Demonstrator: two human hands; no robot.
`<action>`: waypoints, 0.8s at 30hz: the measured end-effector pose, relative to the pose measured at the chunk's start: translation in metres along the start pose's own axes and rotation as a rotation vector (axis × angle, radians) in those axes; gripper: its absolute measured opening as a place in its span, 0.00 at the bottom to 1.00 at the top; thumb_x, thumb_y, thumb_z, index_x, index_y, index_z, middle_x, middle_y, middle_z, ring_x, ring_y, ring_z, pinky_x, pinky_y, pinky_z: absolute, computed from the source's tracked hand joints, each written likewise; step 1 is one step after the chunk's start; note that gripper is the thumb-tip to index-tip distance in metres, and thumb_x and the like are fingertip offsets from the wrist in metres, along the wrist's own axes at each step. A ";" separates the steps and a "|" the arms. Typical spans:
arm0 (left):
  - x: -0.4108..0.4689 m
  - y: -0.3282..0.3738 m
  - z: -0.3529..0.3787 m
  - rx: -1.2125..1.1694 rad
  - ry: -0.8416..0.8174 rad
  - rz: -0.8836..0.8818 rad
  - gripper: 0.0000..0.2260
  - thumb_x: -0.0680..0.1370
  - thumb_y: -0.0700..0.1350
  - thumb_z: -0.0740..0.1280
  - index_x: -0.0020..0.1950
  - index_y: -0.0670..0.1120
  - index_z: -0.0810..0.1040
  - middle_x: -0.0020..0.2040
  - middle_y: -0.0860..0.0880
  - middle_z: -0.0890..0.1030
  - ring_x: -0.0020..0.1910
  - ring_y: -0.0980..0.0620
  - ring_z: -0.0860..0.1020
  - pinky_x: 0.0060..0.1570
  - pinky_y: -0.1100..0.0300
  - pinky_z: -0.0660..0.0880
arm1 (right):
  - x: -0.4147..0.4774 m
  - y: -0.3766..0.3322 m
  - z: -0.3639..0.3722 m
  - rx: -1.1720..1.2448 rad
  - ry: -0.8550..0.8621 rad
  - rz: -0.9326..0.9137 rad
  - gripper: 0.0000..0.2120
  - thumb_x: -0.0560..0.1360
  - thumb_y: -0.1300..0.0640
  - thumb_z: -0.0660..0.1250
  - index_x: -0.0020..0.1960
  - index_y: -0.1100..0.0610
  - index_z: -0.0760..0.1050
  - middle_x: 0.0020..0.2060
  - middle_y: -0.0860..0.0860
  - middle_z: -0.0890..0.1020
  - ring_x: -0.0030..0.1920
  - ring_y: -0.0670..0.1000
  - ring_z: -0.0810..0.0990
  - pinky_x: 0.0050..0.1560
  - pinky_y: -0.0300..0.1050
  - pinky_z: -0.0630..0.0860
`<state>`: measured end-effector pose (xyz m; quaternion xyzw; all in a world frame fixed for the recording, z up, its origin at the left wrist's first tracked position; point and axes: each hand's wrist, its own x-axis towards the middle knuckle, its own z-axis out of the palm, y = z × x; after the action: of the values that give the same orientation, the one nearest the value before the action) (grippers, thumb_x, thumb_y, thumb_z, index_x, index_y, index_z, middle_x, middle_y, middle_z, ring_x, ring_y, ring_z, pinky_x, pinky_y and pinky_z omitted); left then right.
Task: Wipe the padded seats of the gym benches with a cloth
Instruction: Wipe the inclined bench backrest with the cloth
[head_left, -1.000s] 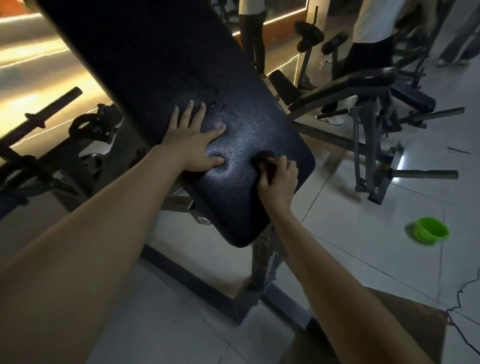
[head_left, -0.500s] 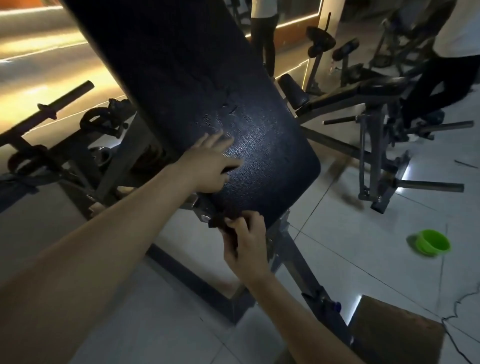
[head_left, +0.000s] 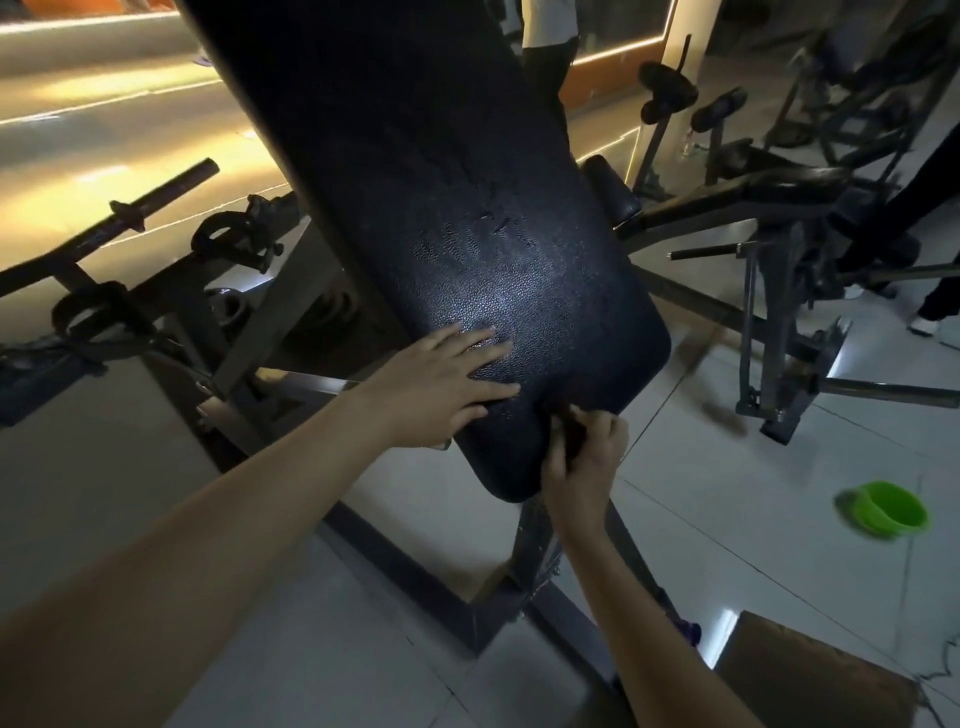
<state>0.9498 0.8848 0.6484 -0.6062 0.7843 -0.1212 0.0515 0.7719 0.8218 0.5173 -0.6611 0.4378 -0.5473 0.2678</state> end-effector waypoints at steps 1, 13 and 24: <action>-0.001 -0.001 0.000 -0.013 -0.003 -0.002 0.20 0.83 0.55 0.57 0.76 0.61 0.63 0.81 0.50 0.53 0.79 0.47 0.49 0.76 0.51 0.41 | -0.016 -0.004 0.000 -0.012 -0.031 -0.046 0.07 0.77 0.55 0.63 0.51 0.59 0.71 0.50 0.52 0.69 0.52 0.49 0.69 0.56 0.45 0.71; 0.007 -0.007 -0.009 -0.306 -0.110 -0.061 0.20 0.83 0.50 0.56 0.75 0.61 0.65 0.80 0.57 0.49 0.79 0.56 0.43 0.73 0.59 0.33 | -0.037 -0.027 0.006 -0.065 -0.204 -0.353 0.07 0.77 0.58 0.63 0.54 0.55 0.71 0.56 0.51 0.67 0.52 0.50 0.70 0.51 0.44 0.75; 0.017 -0.016 -0.036 -0.527 -0.081 -0.136 0.26 0.74 0.32 0.58 0.67 0.52 0.78 0.74 0.55 0.68 0.76 0.57 0.59 0.64 0.78 0.41 | -0.040 -0.013 0.001 -0.091 -0.244 -0.445 0.09 0.76 0.58 0.63 0.56 0.55 0.69 0.56 0.52 0.68 0.50 0.52 0.72 0.44 0.48 0.77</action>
<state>0.9521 0.8694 0.6880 -0.6542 0.7437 0.1082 -0.0852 0.7755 0.8627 0.5081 -0.8138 0.2701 -0.4885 0.1617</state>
